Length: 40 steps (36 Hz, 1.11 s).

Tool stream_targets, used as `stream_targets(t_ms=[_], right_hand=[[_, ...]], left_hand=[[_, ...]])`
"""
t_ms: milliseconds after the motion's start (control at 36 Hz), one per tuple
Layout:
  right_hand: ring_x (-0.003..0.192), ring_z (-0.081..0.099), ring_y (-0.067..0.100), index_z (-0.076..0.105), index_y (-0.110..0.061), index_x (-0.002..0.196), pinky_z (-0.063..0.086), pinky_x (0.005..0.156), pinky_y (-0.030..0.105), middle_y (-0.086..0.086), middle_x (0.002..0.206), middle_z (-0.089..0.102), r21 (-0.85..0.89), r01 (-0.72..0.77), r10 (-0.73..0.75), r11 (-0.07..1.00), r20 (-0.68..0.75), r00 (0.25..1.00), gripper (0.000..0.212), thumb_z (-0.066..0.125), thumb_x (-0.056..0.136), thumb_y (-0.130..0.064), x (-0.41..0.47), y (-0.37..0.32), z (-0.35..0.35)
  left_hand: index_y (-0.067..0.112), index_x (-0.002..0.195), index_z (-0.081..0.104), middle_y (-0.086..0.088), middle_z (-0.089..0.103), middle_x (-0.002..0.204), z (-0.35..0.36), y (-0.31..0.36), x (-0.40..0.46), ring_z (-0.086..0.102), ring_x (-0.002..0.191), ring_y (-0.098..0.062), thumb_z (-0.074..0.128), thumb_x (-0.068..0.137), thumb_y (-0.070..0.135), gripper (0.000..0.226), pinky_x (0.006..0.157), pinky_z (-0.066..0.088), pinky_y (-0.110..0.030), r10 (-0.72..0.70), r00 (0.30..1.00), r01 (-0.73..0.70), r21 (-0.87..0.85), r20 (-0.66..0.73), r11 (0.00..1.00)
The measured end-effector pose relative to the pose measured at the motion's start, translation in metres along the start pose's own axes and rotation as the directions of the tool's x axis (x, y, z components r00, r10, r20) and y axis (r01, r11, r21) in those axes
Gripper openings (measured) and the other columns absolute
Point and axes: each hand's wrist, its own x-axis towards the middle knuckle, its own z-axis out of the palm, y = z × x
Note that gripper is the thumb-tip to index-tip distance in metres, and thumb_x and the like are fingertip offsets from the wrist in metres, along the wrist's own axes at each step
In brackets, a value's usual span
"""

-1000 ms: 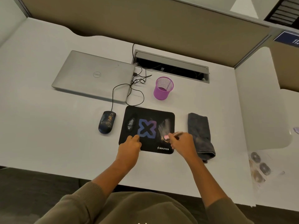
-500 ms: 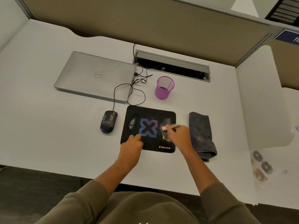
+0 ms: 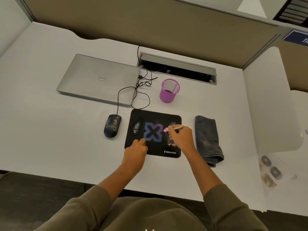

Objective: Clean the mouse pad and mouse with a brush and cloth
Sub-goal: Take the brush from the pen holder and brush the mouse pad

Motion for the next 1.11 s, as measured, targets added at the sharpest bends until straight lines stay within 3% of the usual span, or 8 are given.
stream_targets(t_ms=[194, 389, 500, 639, 750, 806, 944, 1111], right_hand=[[0.075, 0.073, 0.015, 0.08, -0.015, 0.102, 0.065, 0.074, 0.031, 0.003, 0.085, 0.076, -0.148, 0.031, -0.024, 0.988, 0.046, 0.999, 0.015, 0.07, 0.099, -0.026, -0.035, 0.044, -0.027], [0.073, 0.075, 0.01, 0.077, -0.035, 0.087, 0.061, 0.065, 0.021, -0.009, 0.075, 0.076, -0.006, 0.103, -0.102, 0.995, 0.058, 0.993, 0.019, 0.068, 0.101, -0.025, -0.035, 0.017, -0.016], [0.08, 0.072, 0.012, 0.076, -0.03, 0.094, 0.058, 0.069, 0.014, -0.006, 0.086, 0.075, -0.09, 0.11, -0.099, 0.99, 0.119, 0.988, 0.013, 0.066, 0.102, -0.028, -0.036, 0.021, -0.009], [0.076, 0.071, 0.013, 0.081, -0.013, 0.106, 0.054, 0.063, 0.014, 0.003, 0.088, 0.077, -0.192, 0.058, -0.048, 0.98, 0.056, 0.997, 0.016, 0.068, 0.1, -0.02, -0.034, 0.043, -0.04], [0.066, 0.071, 0.016, 0.076, -0.039, 0.08, 0.055, 0.056, 0.014, -0.014, 0.07, 0.073, -0.105, 0.059, -0.058, 0.993, 0.016, 0.998, 0.026, 0.069, 0.1, -0.024, -0.032, 0.033, -0.049], [0.068, 0.074, 0.016, 0.073, -0.044, 0.073, 0.06, 0.06, 0.019, -0.012, 0.069, 0.075, -0.033, 0.072, -0.073, 0.997, -0.028, 0.997, 0.031, 0.069, 0.1, -0.028, -0.027, 0.023, -0.047], [0.072, 0.074, 0.01, 0.081, -0.02, 0.094, 0.063, 0.066, 0.021, -0.002, 0.079, 0.077, 0.036, 0.05, -0.047, 0.998, -0.09, 0.995, 0.02, 0.068, 0.101, -0.033, -0.011, 0.012, -0.033], [0.063, 0.071, 0.014, 0.078, -0.013, 0.086, 0.056, 0.06, 0.022, 0.004, 0.071, 0.074, -0.08, -0.011, 0.006, 0.997, -0.065, 0.998, 0.026, 0.067, 0.101, -0.032, -0.026, 0.033, -0.032]], left_hand=[[0.016, 0.131, 0.066, -0.001, 0.056, 0.137, 0.0, 0.001, -0.002, 0.056, 0.116, -0.018, 0.067, 0.1, 0.03, 0.034, 0.09, 0.057, -0.028, -0.009, 1.0, 0.009, 0.003, -0.01, 1.0], [0.018, 0.131, 0.066, 0.0, 0.053, 0.139, -0.004, 0.003, -0.001, 0.054, 0.117, -0.018, 0.065, 0.101, 0.03, 0.032, 0.092, 0.056, -0.028, -0.006, 1.0, 0.006, 0.022, 0.0, 1.0], [0.018, 0.133, 0.064, 0.0, 0.053, 0.138, -0.005, 0.002, -0.002, 0.055, 0.118, -0.018, 0.063, 0.102, 0.033, 0.034, 0.093, 0.055, -0.027, -0.001, 1.0, 0.001, 0.015, -0.009, 1.0], [0.018, 0.134, 0.063, 0.0, 0.054, 0.139, -0.003, 0.004, -0.003, 0.056, 0.118, -0.018, 0.064, 0.101, 0.034, 0.037, 0.096, 0.055, -0.027, -0.018, 1.0, 0.018, 0.001, -0.023, 1.0], [0.017, 0.132, 0.065, 0.0, 0.054, 0.137, -0.002, 0.003, -0.004, 0.056, 0.117, -0.018, 0.066, 0.1, 0.033, 0.036, 0.094, 0.055, -0.027, -0.015, 1.0, 0.015, 0.003, -0.023, 1.0], [0.017, 0.132, 0.065, 0.0, 0.054, 0.137, -0.002, 0.003, -0.003, 0.056, 0.117, -0.017, 0.065, 0.1, 0.034, 0.036, 0.094, 0.055, -0.026, -0.013, 1.0, 0.013, 0.0, -0.024, 1.0], [0.018, 0.134, 0.063, 0.0, 0.055, 0.136, -0.002, 0.002, -0.003, 0.057, 0.116, -0.017, 0.062, 0.101, 0.035, 0.037, 0.094, 0.053, -0.024, -0.016, 1.0, 0.015, -0.021, -0.024, 1.0], [0.018, 0.133, 0.065, 0.0, 0.056, 0.135, -0.001, 0.002, -0.004, 0.057, 0.116, -0.017, 0.064, 0.101, 0.034, 0.036, 0.092, 0.054, -0.024, -0.012, 0.999, 0.012, -0.018, -0.03, 1.0]])
